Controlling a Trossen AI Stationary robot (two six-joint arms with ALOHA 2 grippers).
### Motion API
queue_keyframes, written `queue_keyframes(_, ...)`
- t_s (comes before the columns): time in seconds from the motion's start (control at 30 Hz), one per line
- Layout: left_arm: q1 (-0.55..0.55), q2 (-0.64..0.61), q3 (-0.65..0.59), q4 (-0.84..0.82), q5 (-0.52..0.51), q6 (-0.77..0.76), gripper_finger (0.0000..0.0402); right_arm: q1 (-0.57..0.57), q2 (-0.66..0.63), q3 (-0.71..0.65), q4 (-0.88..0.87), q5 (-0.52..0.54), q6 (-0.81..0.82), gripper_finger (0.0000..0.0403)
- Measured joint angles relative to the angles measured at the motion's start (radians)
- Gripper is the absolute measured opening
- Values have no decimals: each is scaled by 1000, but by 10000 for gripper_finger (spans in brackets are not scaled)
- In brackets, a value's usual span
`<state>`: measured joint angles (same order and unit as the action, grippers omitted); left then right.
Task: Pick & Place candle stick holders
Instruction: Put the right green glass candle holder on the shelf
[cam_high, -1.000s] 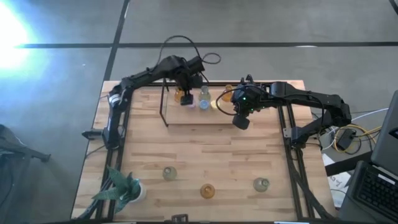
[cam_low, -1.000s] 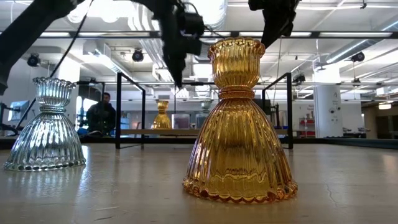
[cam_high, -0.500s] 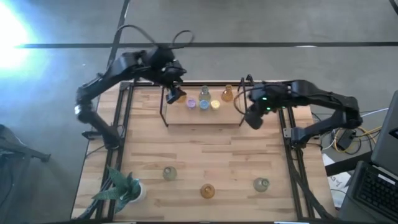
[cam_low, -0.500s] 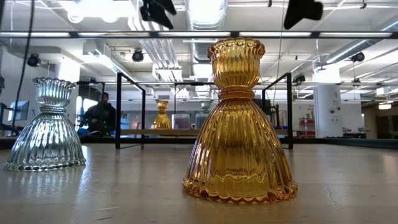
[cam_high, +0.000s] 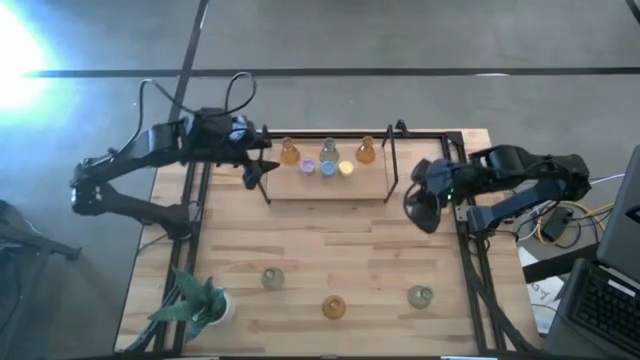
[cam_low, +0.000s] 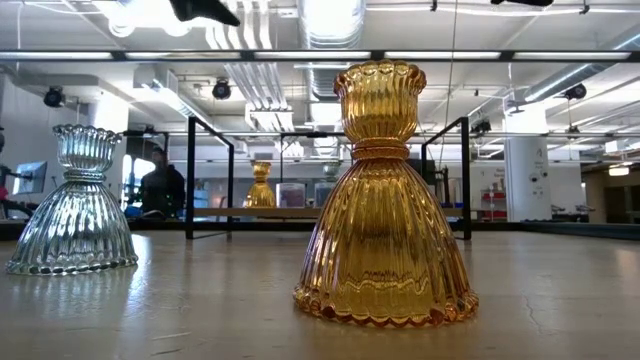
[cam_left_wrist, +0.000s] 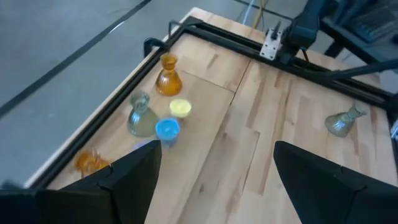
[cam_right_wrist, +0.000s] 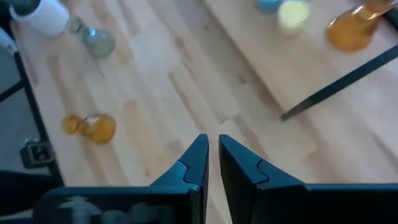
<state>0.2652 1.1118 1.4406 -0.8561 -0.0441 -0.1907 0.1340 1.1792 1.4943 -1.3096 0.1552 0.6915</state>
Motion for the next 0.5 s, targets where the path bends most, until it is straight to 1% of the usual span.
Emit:
queue_keyframes(0.17, -37, -104, -111, 15, -61, -95, 316, 87, 33, -28, -22, 2, 118, 33)
queue_keyframes(0.27, -60, -153, -173, 32, -68, -161, 316, 144, 57, -45, -18, 2, 172, 33)
queue_keyframes(0.37, -90, -193, -233, 44, -83, -224, 316, 202, 88, -48, -9, 2, 194, 33)
queue_keyframes(0.5, -133, -234, -325, 47, -143, -303, 316, 289, 127, -49, -7, 2, 215, 34)
